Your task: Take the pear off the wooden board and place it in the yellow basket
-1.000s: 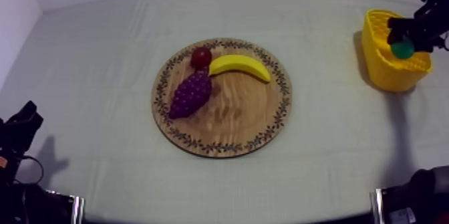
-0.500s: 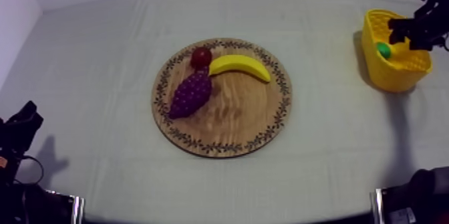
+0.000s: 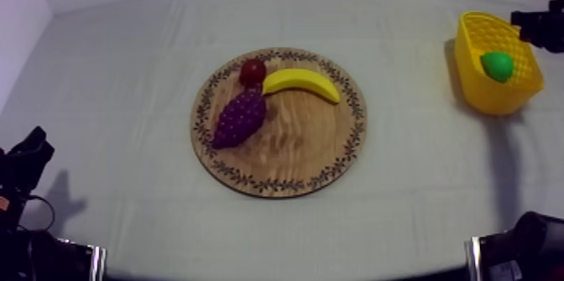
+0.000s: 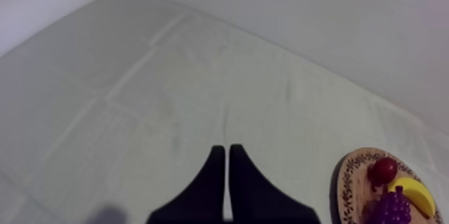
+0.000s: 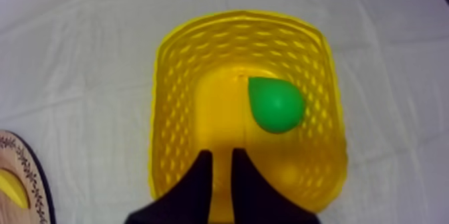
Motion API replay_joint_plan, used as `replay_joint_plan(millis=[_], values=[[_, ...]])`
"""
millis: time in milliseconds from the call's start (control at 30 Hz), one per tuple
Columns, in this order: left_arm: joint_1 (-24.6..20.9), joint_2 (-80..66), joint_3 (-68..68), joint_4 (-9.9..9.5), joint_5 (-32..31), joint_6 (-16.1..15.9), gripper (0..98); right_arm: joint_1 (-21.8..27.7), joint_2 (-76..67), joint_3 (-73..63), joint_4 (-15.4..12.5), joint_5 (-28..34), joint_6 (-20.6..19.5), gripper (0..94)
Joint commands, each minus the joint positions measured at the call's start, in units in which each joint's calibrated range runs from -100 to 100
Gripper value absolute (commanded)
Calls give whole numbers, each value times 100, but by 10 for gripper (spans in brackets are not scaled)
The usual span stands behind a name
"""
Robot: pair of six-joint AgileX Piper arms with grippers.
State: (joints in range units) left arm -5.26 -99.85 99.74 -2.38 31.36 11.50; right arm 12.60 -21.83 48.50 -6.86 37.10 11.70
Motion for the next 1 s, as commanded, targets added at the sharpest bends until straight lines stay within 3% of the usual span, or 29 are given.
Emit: replay_joint_plan(millis=[0,233,433,667,967], values=[[1,2,3,1,0,0,1,3,-1048,715,-111,-109,311,32],[1,2,3,1,0,0,1,-74,-2950,2118,0,-26,427,5],[1,2,3,1,0,0,1,-456,-4288,3199,435,82,184,3],[1,2,3,1,0,3,1,-533,-5803,3991,463,709,296,6],[1,2,3,1,0,1,1,-982,-6969,4489,926,1128,-577,9]])
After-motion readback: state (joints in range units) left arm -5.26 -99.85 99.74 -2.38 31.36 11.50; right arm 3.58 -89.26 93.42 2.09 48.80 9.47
